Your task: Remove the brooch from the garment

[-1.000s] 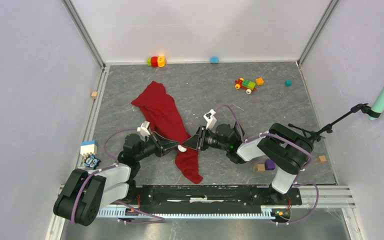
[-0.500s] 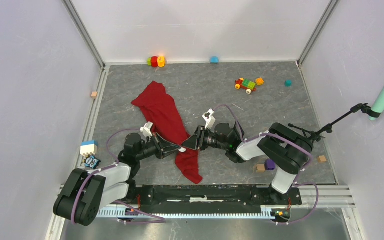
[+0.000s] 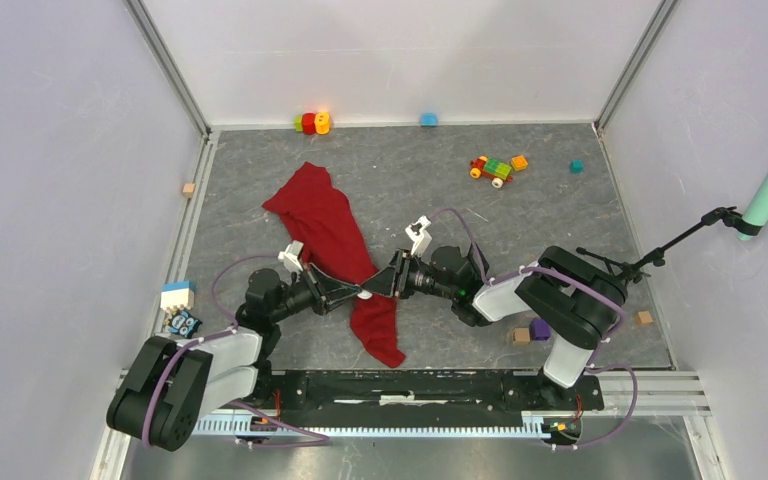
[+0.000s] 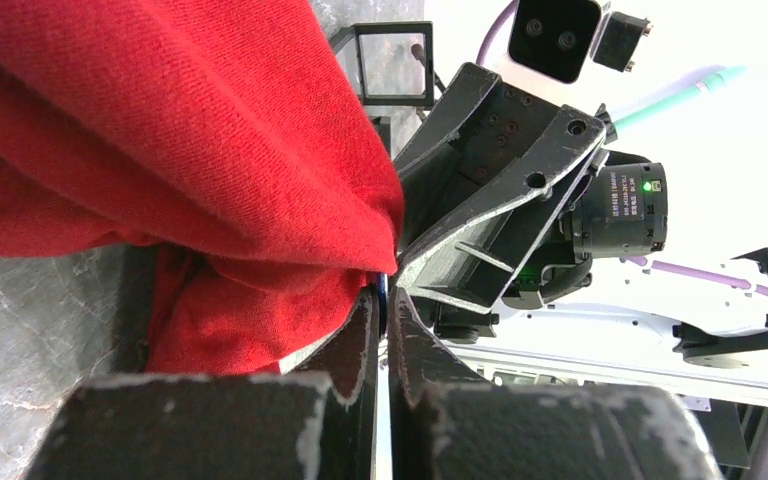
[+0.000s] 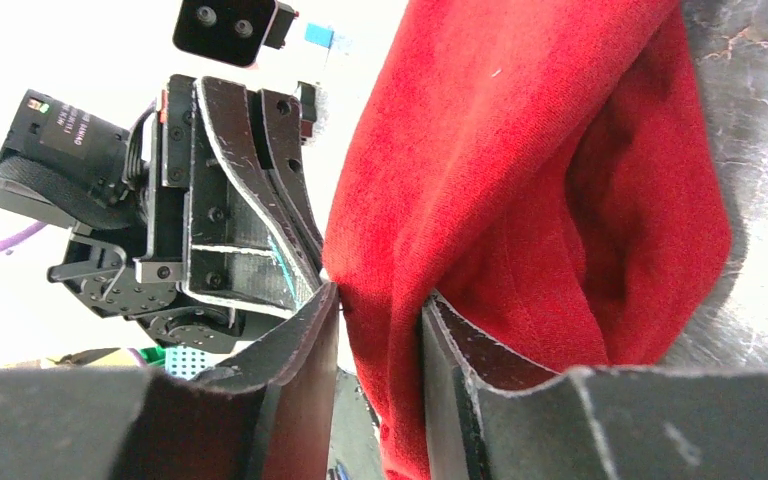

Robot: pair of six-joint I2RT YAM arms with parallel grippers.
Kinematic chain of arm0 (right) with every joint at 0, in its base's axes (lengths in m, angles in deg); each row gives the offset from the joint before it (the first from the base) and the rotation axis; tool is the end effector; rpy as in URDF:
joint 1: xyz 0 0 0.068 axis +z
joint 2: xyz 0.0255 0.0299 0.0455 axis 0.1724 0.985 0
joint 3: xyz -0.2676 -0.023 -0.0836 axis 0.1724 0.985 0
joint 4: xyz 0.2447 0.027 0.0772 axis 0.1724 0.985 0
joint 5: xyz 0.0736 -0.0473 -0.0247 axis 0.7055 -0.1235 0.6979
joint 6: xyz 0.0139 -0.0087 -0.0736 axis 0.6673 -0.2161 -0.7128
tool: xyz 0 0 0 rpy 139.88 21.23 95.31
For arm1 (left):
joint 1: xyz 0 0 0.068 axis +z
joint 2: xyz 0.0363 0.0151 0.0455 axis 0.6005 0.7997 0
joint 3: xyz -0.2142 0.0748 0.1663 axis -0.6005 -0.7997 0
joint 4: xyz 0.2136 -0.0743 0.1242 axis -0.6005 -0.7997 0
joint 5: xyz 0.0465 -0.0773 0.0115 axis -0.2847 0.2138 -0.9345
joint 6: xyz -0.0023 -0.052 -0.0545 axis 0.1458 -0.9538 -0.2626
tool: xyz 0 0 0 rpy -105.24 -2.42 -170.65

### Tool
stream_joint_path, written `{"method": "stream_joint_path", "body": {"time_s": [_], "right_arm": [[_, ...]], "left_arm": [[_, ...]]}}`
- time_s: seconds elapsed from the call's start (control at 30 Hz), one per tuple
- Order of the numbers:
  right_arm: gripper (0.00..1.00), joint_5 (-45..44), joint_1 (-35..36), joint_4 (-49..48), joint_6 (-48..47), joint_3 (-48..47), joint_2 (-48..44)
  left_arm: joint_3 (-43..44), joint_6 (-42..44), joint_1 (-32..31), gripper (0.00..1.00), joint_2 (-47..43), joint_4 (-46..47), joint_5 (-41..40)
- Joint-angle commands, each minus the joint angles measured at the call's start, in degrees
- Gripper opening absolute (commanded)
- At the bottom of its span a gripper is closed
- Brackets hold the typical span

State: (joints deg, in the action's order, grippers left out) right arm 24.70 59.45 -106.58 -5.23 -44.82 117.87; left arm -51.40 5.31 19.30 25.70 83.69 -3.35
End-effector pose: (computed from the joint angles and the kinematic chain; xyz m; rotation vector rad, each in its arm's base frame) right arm 0.2057 0.2731 0.1502 -0.1019 2.1012 1.5722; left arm 0.1651 -0.0945 0.1445 -0.4489 2.0865 -1.6499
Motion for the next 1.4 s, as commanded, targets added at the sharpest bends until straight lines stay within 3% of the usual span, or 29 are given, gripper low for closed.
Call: {"method": "stream_joint_path", "body": {"time_s": [0.0, 0.2, 0.5, 0.73, 0.83, 0.97, 1.17, 1.27, 1.37], "right_arm": [[0.37, 0.9, 1.3, -2.2, 0.4, 0.2, 0.5], [0.32, 1.4, 1.2, -1.6, -0.2, 0.3, 0.7], [0.28, 2.3, 1.2, 7.7, -7.4, -1.5, -1.1], [0.36, 3.0, 0.7, 19.1, -15.3, -2.8, -5.8], [0.38, 4.2, -0.6, 20.0, -15.7, -2.0, -6.8], [0.52, 5.5, -1.9, 19.4, -15.4, -1.3, -7.8], [0.52, 5.9, -4.0, 19.7, -16.3, -0.7, -9.8], [0.45, 6.7, -3.7, 21.5, -18.1, -2.0, -9.3], [0.28, 6.7, -3.3, 22.6, -19.4, -2.9, -9.4]], "left_arm": [[-0.4, -4.4, -0.6, 0.02, -0.1, 10.3, 0.1], [-0.3, -5.9, -0.6, 0.02, 0.2, 13.0, -0.1], [-0.2, -6.8, -0.7, 0.02, 0.2, 14.7, -0.9], [1.0, -3.3, -0.6, 0.02, -0.4, 9.8, -1.3], [1.1, -2.1, -0.6, 0.02, -1.2, 7.8, -1.7], [1.9, 0.7, -0.6, 0.02, -2.8, 3.6, -1.8], [3.0, 6.6, -0.6, 0.02, -6.6, -7.6, -3.4], [3.5, 8.2, -0.6, 0.02, -8.0, -11.0, -4.1], [4.3, 9.5, -0.7, 0.02, -8.5, -14.0, -4.7]]}}
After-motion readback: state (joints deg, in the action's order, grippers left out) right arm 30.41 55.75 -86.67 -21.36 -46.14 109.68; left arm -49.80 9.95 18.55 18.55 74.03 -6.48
